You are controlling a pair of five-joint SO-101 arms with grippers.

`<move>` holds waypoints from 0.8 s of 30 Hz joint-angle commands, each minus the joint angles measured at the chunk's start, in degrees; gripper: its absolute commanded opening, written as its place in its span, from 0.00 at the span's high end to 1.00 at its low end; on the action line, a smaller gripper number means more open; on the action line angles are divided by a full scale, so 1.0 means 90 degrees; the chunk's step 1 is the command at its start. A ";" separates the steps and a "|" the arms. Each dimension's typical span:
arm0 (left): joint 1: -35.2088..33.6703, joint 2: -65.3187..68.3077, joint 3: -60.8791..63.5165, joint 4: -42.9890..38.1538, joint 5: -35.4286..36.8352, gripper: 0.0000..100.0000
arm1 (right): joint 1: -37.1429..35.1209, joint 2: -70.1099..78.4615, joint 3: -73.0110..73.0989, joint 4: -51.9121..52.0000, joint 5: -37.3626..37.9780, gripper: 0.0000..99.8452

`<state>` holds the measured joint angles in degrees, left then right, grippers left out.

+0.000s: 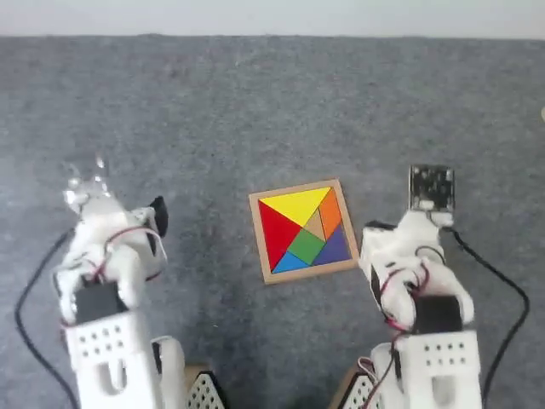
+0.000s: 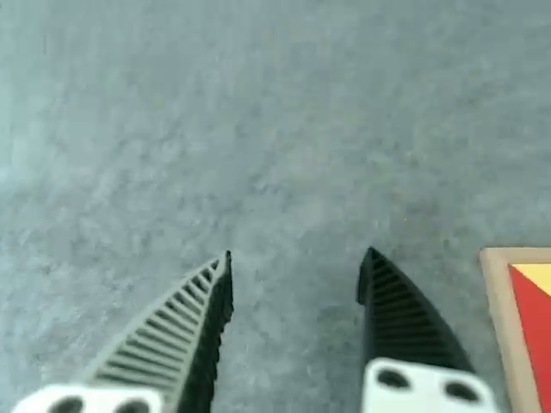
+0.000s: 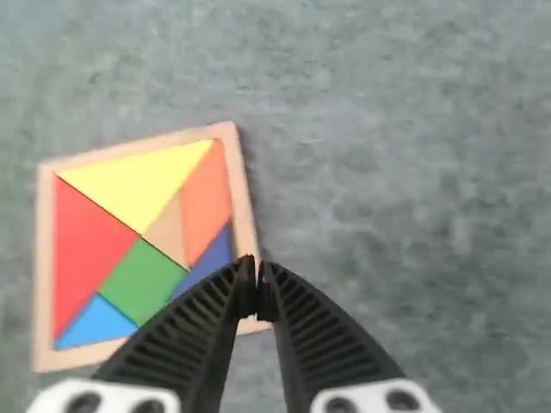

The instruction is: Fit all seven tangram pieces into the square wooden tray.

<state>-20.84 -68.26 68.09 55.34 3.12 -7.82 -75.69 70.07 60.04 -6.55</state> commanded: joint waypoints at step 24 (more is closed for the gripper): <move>0.0088 -0.3770 0.3160 -0.0254 -0.0088 0.76 | 0.0962 -0.3140 0.2921 0.0484 0.1719 0.99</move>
<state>-19.78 -102.55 96.84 51.38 2.77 0.35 -103.03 95.47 64.18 8.31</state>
